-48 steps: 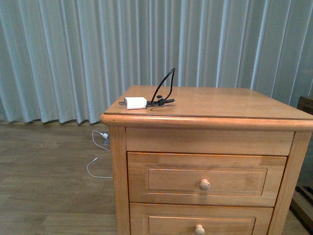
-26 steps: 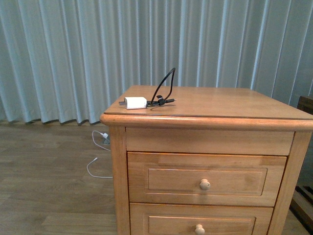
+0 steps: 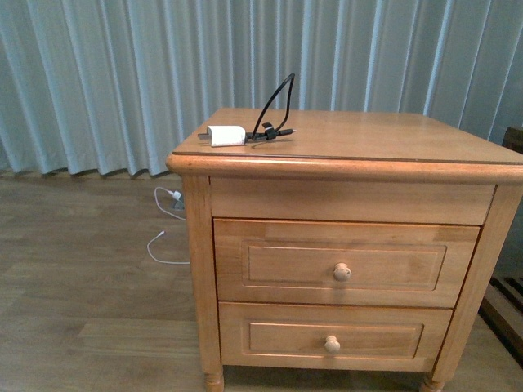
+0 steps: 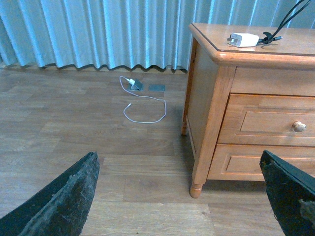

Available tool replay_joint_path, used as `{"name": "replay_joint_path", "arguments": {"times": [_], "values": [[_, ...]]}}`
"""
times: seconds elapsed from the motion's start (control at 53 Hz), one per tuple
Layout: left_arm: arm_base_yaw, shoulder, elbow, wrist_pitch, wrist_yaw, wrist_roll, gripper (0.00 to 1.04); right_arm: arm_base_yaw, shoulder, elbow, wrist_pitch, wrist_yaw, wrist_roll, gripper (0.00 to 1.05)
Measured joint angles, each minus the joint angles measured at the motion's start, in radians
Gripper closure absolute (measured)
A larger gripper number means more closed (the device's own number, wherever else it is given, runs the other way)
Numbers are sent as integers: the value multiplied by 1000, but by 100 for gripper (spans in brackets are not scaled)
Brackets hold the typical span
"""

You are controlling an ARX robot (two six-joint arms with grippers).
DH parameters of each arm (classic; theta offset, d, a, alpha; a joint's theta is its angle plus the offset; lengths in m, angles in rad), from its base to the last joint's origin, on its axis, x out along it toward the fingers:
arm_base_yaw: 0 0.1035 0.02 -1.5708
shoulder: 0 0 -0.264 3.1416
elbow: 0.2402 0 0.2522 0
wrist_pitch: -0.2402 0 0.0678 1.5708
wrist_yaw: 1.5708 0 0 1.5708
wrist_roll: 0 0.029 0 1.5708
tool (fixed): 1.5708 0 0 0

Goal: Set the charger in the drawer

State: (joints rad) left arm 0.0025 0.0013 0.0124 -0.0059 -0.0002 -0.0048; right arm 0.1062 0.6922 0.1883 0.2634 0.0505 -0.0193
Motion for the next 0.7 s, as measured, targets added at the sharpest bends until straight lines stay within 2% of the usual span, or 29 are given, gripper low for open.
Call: {"name": "replay_joint_path", "arguments": {"times": [0.132,0.321,0.453,0.699], "values": [[0,0,0,0,0,0,6,74,338,117,167,17,-5,8],[0,0,0,0,0,0,6,169,748,307,324,67,-14,8],[0,0,0,0,0,0,6,209,1026,472,361,106,21,8],[0,0,0,0,0,0,6,229,1379,762,375,182,122,8]]}}
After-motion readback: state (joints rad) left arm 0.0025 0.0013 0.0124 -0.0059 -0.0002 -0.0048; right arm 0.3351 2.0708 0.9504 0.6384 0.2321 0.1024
